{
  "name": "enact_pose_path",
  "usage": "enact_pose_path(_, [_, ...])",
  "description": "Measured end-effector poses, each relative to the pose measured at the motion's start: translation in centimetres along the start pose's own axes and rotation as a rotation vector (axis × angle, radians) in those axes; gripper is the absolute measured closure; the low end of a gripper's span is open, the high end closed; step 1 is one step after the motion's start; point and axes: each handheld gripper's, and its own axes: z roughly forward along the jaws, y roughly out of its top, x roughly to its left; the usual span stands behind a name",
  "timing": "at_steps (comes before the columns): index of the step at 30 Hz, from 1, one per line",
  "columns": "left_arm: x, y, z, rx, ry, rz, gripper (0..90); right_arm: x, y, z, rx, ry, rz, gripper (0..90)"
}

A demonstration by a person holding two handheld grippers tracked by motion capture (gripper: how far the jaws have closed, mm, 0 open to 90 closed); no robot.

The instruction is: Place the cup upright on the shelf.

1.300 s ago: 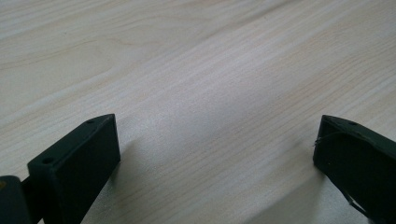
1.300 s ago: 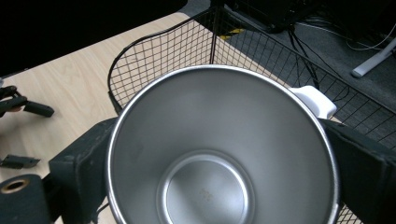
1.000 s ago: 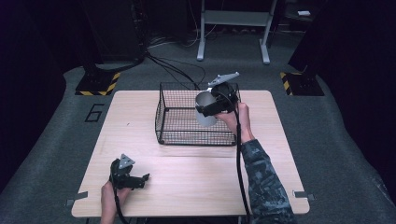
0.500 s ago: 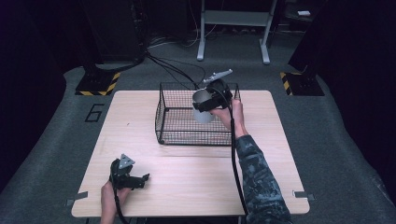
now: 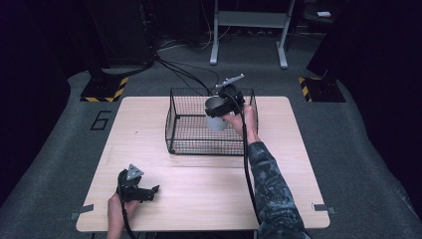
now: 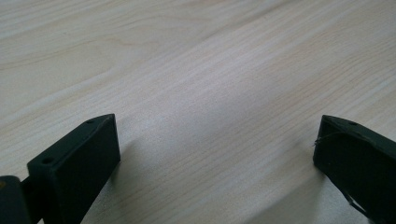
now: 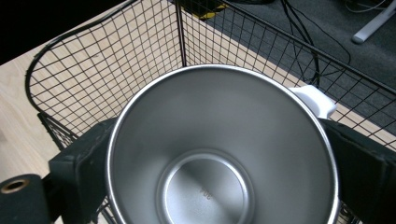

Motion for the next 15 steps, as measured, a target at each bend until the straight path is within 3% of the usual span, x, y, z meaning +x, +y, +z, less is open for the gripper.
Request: enact_pose_path(15, [0.1, 0.0, 0.0, 0.002, 0.009, 0.011, 0.5, -0.9, -0.7, 2.7, 0.05, -0.004, 0.061, 5.8])
